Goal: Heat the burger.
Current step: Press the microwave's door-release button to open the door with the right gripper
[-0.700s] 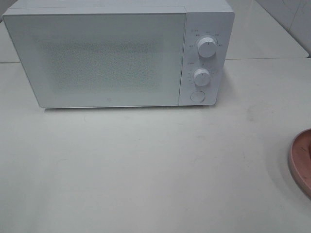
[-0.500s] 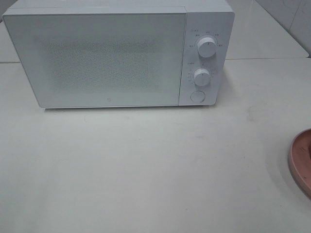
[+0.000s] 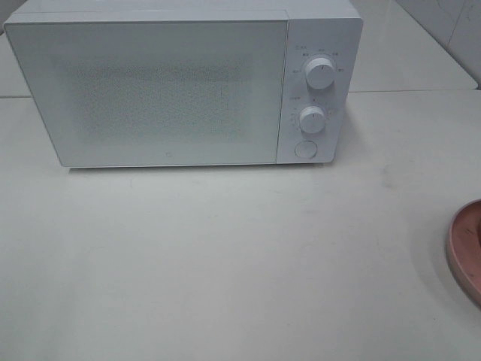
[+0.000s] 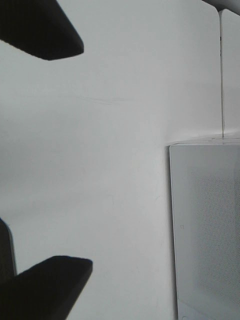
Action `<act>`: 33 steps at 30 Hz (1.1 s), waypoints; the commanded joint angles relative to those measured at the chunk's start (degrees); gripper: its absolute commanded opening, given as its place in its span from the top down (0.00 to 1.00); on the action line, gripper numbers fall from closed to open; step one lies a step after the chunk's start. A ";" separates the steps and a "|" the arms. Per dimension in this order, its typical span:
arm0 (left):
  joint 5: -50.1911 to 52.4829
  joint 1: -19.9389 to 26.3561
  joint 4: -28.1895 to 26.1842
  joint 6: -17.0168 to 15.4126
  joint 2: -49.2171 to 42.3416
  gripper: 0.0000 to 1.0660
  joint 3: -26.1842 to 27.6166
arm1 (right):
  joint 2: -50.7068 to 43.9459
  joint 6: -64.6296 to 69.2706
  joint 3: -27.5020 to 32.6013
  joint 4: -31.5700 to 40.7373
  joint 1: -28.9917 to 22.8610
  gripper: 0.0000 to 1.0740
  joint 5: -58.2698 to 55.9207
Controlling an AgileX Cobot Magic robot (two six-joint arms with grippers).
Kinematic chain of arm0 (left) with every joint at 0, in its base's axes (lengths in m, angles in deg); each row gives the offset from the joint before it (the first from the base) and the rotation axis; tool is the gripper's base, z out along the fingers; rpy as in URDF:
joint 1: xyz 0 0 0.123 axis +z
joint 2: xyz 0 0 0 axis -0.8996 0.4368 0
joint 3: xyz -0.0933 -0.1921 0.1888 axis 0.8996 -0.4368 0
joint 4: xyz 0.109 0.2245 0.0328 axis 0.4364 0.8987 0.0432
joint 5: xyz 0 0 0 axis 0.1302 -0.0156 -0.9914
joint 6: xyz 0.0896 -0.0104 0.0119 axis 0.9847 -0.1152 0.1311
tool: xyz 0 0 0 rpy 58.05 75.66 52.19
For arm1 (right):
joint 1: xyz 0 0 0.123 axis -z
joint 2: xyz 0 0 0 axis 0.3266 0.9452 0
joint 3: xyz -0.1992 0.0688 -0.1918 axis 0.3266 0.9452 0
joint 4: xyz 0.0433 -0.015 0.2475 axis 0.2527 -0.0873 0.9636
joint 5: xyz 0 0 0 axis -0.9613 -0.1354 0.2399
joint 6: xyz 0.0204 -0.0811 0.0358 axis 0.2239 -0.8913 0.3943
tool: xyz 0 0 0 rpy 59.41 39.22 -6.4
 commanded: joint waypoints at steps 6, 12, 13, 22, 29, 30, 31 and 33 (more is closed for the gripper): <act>0.74 -0.06 -0.06 -0.40 -1.32 0.06 0.00 | 6.13 0.29 -1.55 -0.17 0.23 0.30 6.93; 0.74 -0.06 -0.06 -0.40 -1.32 0.06 0.00 | 11.06 0.06 -1.26 -0.34 0.23 0.30 11.29; 0.74 -0.06 -0.06 -0.40 -1.32 0.06 0.00 | 12.55 0.06 -1.09 -0.40 0.23 0.30 13.01; 0.74 -0.06 -0.06 -0.40 -1.32 0.06 0.00 | 19.14 0.00 -1.09 -0.40 0.23 0.30 19.48; 0.74 -0.06 -0.06 -0.40 -1.32 0.06 0.00 | 26.53 0.00 -1.09 -0.63 0.23 0.30 24.75; 0.74 -0.06 -0.06 -0.40 -1.32 0.06 0.00 | 26.53 0.00 -1.09 -0.63 0.23 0.30 24.75; 0.74 -0.06 -0.06 -0.40 -1.32 0.06 0.00 | 28.65 0.00 -1.09 -0.63 0.23 0.30 26.07; 0.74 -0.06 -0.06 -0.40 -1.32 0.06 0.00 | 29.51 0.00 -1.09 -0.63 0.23 0.30 26.59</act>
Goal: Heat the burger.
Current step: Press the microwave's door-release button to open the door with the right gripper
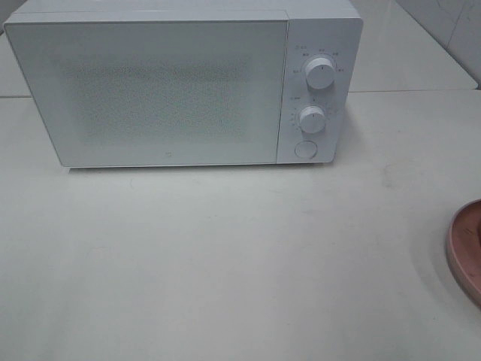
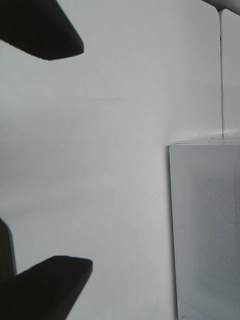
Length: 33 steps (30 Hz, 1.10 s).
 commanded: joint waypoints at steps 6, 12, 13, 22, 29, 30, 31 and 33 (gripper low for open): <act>0.74 -0.06 -0.06 -0.40 -1.32 0.06 0.00 | 9.05 -0.06 -0.06 -0.46 0.23 0.30 8.25; 0.74 -0.06 -0.06 -0.40 -1.32 0.06 0.00 | 15.47 -0.06 -0.06 -0.46 0.23 0.30 15.24; 0.74 -0.06 -0.06 -0.40 -1.32 0.06 0.00 | 15.47 -0.06 -0.06 -0.46 0.23 0.30 15.24; 0.74 -0.06 -0.06 -0.40 -1.32 0.06 0.00 | 26.36 -0.06 -0.06 -0.40 0.23 0.30 26.18; 0.74 -0.06 -0.06 -0.40 -1.32 0.06 0.00 | 35.07 0.00 -0.06 -0.40 0.23 0.30 36.38; 0.74 -0.06 -0.06 -0.40 -1.32 0.06 0.00 | 35.07 0.00 -0.06 -0.40 0.23 0.30 36.38; 0.74 -0.06 -0.06 -0.40 -1.32 0.06 0.00 | 35.98 0.00 -0.06 -0.40 0.23 0.30 37.76; 0.74 -0.06 -0.06 -0.40 -1.32 0.06 0.00 | 38.16 0.00 -0.06 -0.40 0.17 0.30 40.85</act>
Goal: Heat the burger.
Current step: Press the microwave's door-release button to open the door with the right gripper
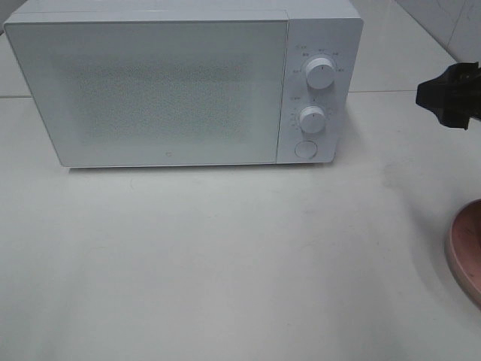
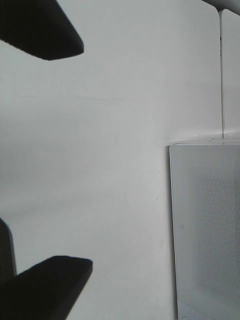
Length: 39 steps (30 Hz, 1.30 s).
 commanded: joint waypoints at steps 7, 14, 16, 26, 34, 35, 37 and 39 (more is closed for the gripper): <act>0.74 -0.06 -0.06 -0.40 -1.32 0.06 0.00 | 9.17 -0.29 2.12 0.17 0.11 0.30 19.77; 0.74 -0.06 -0.06 -0.40 -1.32 0.06 0.00 | 13.06 -4.30 7.16 6.25 -2.06 0.30 35.12; 0.74 -0.06 -0.06 -0.40 -1.32 0.06 0.00 | 14.61 -8.94 8.08 9.17 -4.24 0.30 38.22; 0.74 -0.06 -0.06 -0.40 -1.32 0.06 0.00 | 22.57 -21.60 9.97 25.50 -15.53 0.30 51.74; 0.74 -0.06 -0.06 -0.40 -1.32 0.06 0.00 | 27.10 -24.01 9.97 35.98 -25.10 0.30 63.31; 0.74 -0.06 -0.06 -0.40 -1.32 0.06 0.00 | 28.13 -24.24 9.97 38.50 -27.22 0.30 65.72; 0.74 -0.06 -0.06 -0.40 -1.32 0.06 0.00 | 28.65 -24.35 9.97 39.88 -28.30 0.30 66.81; 0.74 -0.06 -0.06 -0.40 -1.32 0.06 0.00 | 30.19 -24.47 9.97 43.26 -31.46 0.30 70.07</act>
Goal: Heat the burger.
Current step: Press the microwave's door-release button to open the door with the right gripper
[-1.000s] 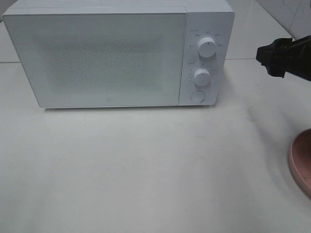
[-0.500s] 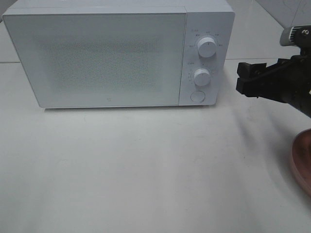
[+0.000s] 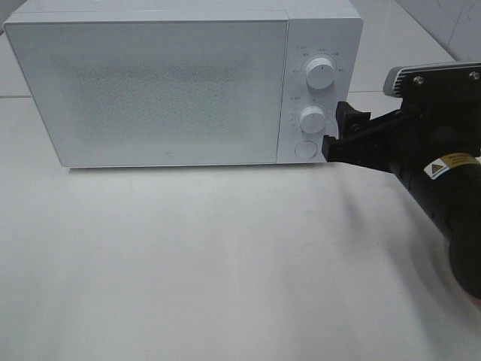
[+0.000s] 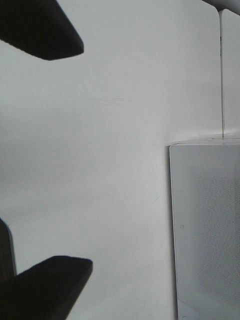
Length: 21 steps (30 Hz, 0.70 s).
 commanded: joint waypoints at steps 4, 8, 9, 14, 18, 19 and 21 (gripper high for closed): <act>0.74 -0.06 -0.06 -0.40 -1.32 0.06 0.00 | 2.86 -0.80 0.00 6.42 -4.98 0.30 8.25; 0.74 -0.06 -0.06 -0.40 -1.32 0.06 0.00 | 5.56 -0.80 -0.11 9.63 -7.91 0.30 11.29; 0.74 -0.06 -0.06 -0.40 -1.32 0.06 0.00 | 5.56 -0.80 -0.11 9.63 -7.91 0.30 11.29; 0.74 -0.06 -0.06 -0.40 -1.32 0.06 0.00 | 7.05 -0.80 -0.11 11.40 -10.37 0.30 11.40; 0.74 -0.06 -0.06 -0.40 -1.32 0.06 0.00 | 7.05 -0.69 -0.11 11.34 -10.37 0.30 11.46; 0.74 -0.06 -0.06 -0.40 -1.32 0.06 0.00 | 7.05 -0.57 -0.11 11.29 -10.37 0.30 11.46; 0.74 -0.06 -0.06 -0.40 -1.32 0.06 0.00 | 7.05 -0.23 -0.11 11.06 -10.37 0.30 11.46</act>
